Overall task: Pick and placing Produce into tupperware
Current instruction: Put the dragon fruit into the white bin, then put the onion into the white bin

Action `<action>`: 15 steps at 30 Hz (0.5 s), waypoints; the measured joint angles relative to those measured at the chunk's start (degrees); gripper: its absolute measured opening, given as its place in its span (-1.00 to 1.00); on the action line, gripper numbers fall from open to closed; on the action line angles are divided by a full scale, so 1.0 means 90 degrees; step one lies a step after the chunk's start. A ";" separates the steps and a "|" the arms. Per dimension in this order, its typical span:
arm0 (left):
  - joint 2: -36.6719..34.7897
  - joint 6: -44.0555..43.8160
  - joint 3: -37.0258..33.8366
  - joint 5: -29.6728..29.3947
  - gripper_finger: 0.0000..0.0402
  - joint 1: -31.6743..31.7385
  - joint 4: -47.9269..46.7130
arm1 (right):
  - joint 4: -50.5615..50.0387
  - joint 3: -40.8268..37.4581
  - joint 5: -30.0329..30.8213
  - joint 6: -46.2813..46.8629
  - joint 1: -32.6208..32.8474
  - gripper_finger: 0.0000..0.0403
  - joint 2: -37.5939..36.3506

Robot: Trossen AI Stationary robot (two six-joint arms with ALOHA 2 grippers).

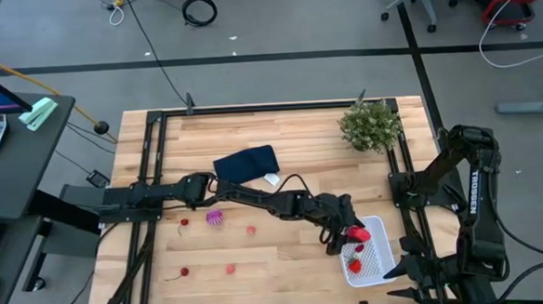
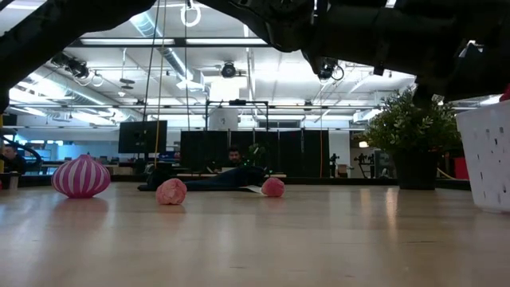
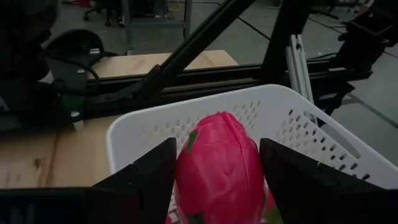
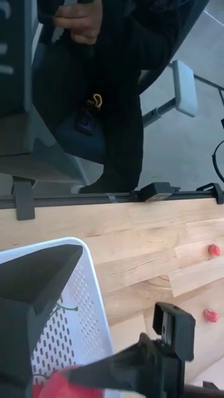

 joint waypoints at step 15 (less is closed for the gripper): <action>0.0000 -0.0102 0.0000 0.0000 0.37 -0.0042 0.0062 | 0.0001 0.0000 0.0026 0.0000 0.0000 -0.09 0.0000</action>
